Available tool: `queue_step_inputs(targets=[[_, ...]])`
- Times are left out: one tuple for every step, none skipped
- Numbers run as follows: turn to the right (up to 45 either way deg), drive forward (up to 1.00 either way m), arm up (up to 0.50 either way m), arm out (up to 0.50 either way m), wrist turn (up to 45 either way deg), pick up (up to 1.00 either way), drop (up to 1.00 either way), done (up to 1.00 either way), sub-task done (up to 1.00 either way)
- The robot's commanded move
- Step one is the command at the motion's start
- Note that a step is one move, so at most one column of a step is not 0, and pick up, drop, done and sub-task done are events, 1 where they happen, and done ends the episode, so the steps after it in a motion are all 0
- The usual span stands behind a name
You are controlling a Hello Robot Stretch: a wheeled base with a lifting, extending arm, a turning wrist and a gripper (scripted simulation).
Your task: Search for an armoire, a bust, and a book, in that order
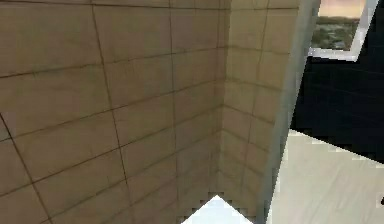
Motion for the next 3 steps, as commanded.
queue_step_inputs(targets=[[45.0, 0.0, 0.0, 0.0, 0.0, 0.0, 0.0, 0.0, 0.0], [0.0, 1.0, 0.0, 0.0, 0.0, 0.0, 0.0, 0.0, 0.0], [9.0, 0.0, 0.0, 0.0, 0.0, 0.0, 0.0, 0.0, 0.0]])
